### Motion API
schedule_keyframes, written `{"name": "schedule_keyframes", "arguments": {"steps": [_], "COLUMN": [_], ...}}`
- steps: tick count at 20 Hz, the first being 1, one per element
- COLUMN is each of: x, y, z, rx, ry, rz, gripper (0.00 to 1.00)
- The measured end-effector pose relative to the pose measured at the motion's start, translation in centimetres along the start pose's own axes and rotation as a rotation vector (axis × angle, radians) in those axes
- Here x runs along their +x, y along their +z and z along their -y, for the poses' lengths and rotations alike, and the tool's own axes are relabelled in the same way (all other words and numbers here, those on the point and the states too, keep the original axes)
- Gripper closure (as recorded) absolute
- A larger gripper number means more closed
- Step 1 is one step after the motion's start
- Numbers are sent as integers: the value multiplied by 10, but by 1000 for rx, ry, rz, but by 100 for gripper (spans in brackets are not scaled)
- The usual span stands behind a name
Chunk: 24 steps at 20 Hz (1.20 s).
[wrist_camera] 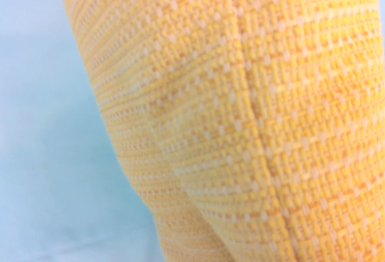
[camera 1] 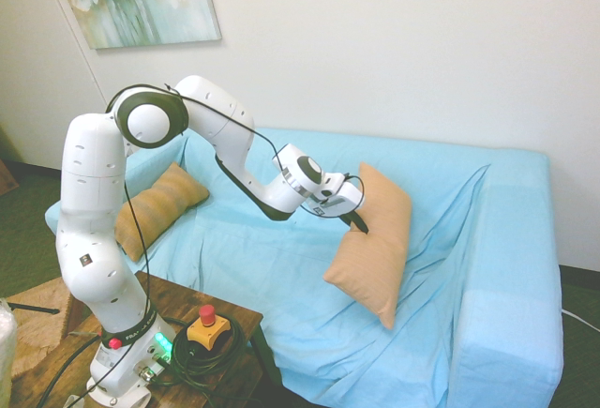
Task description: Move the pillow to side
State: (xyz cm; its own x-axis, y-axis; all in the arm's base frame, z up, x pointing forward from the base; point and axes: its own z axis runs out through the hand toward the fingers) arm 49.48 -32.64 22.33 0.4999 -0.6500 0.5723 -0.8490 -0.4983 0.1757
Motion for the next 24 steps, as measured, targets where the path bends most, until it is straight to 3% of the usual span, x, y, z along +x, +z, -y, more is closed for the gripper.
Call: {"name": "schedule_keyframes", "arguments": {"steps": [12,24], "x": [77,103], "y": [20,88], "z": [-69,-117], "rx": [199,240], "ry": [77,177], "rz": [324,429], "gripper": [100,100]}}
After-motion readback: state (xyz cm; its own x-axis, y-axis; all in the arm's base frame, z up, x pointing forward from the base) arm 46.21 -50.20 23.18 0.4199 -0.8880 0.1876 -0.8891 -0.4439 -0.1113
